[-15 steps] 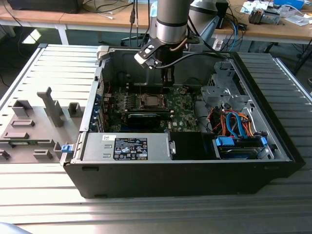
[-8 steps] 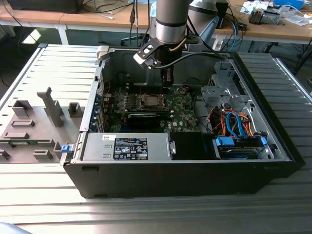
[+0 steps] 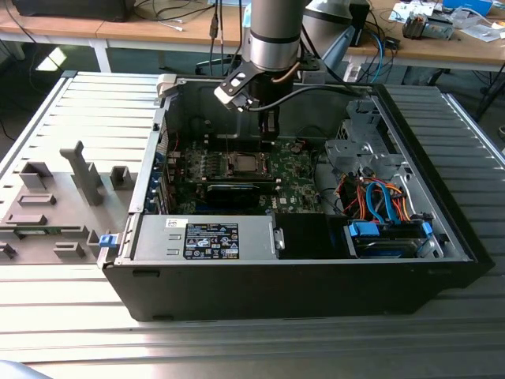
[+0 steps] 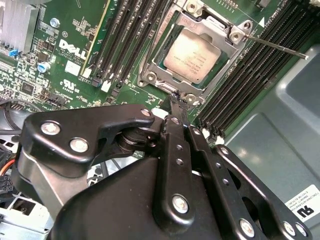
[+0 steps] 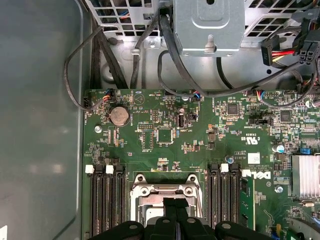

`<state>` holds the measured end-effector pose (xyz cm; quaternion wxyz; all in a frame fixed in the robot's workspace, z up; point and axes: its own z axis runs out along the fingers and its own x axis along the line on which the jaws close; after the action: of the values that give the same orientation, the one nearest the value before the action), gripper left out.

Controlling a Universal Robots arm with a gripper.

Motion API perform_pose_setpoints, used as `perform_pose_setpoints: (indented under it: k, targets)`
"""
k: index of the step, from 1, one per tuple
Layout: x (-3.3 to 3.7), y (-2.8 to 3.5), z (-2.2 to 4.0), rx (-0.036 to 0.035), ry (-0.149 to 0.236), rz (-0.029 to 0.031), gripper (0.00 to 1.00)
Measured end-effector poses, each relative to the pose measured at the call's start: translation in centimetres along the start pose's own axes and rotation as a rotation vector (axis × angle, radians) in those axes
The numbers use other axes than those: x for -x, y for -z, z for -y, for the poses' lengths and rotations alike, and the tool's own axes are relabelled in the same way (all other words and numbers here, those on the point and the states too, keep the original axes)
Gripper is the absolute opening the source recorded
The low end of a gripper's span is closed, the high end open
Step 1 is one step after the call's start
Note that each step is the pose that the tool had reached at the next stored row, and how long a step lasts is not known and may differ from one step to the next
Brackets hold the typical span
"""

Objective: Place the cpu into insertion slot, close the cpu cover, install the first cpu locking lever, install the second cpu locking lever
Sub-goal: 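Close the cpu cover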

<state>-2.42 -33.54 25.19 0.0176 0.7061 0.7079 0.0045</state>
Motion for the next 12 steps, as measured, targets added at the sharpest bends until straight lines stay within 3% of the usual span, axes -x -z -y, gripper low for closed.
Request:
perform_pose_setpoints:
  k: [7, 12]
  targets:
    - [0.0, -0.05, 0.17, 0.0, 0.0, -0.0008, 0.11]
    - [0.0, -0.06, 0.17, 0.0001, 0.0, -0.0047, 0.11]
